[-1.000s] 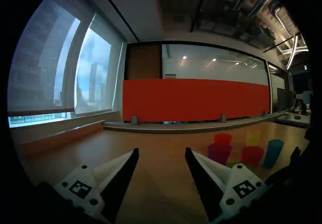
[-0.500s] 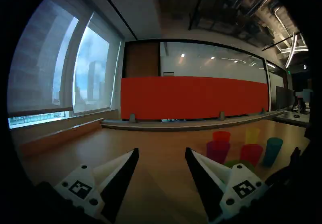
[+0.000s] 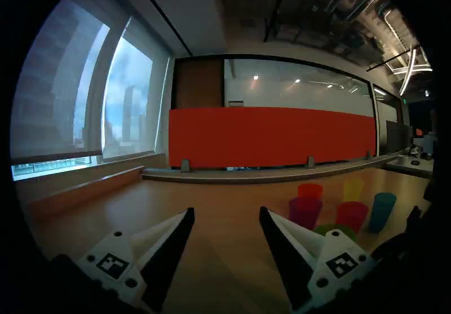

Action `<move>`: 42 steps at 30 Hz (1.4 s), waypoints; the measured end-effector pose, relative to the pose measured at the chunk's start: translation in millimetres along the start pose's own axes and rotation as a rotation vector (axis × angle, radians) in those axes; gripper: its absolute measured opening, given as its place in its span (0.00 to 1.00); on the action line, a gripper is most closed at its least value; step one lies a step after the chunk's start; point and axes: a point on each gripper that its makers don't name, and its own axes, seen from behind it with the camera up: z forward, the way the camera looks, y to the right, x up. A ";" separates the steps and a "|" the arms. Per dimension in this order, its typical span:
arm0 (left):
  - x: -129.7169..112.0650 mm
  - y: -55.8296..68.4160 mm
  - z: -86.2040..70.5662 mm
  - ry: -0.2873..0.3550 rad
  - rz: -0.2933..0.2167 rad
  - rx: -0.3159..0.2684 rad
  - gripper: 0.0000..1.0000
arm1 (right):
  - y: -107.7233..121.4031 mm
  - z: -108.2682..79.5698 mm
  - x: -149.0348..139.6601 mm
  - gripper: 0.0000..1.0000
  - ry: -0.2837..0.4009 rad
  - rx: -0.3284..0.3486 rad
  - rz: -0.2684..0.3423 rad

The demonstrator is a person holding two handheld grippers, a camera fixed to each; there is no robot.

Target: Pour water

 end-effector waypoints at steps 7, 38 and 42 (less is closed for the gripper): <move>0.2 0.3 -0.3 0.000 0.000 0.000 0.85 | -9.0 6.9 -20.5 1.00 0.010 0.042 0.016; 0.0 0.3 0.0 0.000 0.000 0.000 0.85 | 0.8 17.8 -73.3 1.00 -0.047 0.022 0.071; 0.0 0.5 0.0 0.000 0.000 0.000 0.85 | 1.5 18.7 -74.7 1.00 -0.049 0.021 0.080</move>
